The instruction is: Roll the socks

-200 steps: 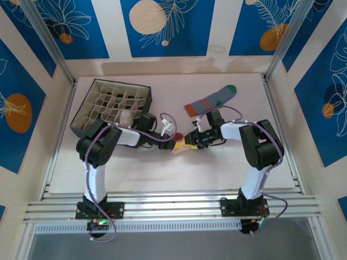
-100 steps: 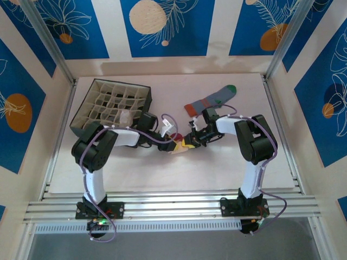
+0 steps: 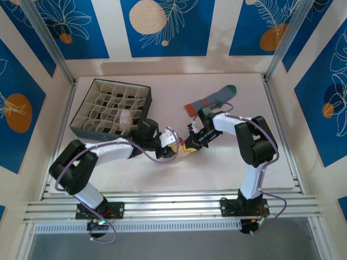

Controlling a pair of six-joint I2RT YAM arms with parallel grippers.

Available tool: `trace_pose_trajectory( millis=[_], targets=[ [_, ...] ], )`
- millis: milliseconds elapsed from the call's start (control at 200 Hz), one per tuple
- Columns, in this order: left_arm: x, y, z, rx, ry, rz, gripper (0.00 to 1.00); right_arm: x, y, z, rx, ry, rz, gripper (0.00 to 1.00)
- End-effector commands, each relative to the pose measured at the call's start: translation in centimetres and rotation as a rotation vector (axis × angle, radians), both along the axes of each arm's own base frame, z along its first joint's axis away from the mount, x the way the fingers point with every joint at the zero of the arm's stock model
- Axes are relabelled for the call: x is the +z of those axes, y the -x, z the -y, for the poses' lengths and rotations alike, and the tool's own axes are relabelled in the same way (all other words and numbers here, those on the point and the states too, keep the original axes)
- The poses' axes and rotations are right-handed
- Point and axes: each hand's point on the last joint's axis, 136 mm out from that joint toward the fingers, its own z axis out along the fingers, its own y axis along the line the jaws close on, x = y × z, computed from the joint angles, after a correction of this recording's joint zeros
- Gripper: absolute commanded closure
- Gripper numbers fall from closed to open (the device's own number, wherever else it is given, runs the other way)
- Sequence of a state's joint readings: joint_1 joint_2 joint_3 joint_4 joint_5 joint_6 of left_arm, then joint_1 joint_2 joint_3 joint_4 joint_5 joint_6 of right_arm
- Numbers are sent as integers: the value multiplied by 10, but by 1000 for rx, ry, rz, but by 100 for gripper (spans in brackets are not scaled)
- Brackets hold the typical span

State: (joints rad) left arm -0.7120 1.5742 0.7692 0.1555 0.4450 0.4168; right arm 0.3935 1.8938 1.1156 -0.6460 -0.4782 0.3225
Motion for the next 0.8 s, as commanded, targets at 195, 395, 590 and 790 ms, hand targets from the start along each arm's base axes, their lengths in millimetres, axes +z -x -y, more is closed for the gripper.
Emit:
trace_pose_trajectory(
  millis=[195, 395, 590, 790],
  targets=[
    [5, 2, 12, -21, -174, 569, 51, -31, 37, 36, 39, 242, -139, 99],
    [-14, 7, 26, -59, -260, 660, 52, -32, 38, 34, 51, 241, -156, 99],
    [-40, 15, 34, -106, -338, 660, 67, -32, 39, 34, 51, 237, -165, 99],
    [-64, 5, 26, -4, -368, 564, 82, -27, 43, 30, 67, 207, -164, 93]
  ],
)
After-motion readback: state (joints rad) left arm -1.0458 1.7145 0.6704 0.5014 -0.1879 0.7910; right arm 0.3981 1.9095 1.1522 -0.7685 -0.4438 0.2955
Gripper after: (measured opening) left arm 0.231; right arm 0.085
